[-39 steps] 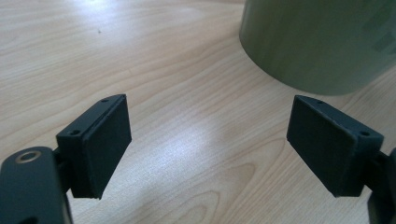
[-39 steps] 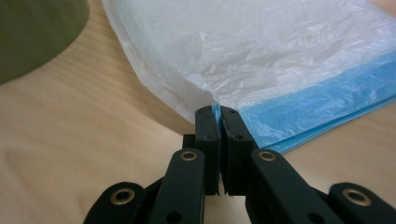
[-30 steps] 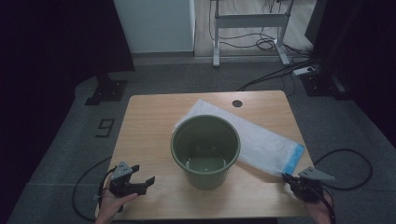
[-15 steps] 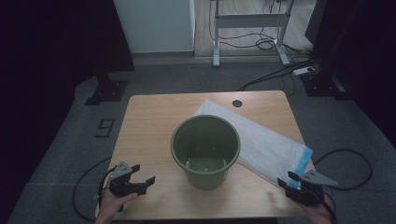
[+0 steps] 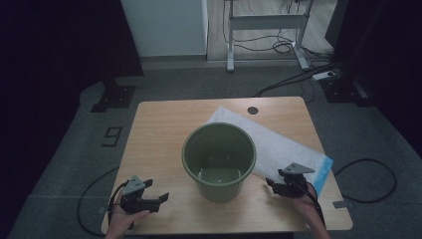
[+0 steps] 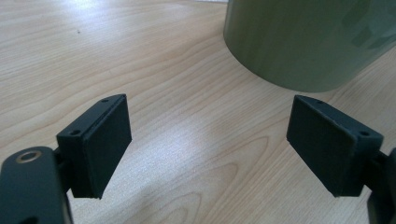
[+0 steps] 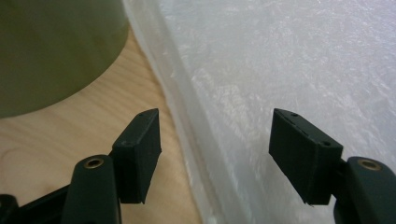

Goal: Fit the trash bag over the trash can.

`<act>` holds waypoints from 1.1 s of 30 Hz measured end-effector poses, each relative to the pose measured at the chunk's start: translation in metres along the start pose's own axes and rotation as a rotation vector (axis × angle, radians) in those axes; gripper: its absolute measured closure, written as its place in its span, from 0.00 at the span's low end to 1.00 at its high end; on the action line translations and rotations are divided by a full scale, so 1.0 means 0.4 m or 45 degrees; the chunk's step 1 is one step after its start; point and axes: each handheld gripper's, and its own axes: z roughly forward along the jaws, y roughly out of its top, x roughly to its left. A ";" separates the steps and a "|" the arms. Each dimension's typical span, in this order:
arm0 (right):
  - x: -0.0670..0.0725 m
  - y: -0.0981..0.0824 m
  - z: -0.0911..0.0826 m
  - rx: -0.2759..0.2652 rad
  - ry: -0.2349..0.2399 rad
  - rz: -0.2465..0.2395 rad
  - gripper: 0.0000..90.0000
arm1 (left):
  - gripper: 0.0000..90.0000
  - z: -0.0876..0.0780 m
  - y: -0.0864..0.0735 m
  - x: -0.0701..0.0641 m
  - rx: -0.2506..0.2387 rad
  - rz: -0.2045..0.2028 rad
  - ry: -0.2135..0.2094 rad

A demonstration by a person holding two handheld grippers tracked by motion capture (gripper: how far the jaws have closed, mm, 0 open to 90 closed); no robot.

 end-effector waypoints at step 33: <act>-0.032 -0.118 -0.135 0.020 -0.019 0.063 0.89 | 0.14 0.006 0.009 0.010 -0.001 0.004 -0.035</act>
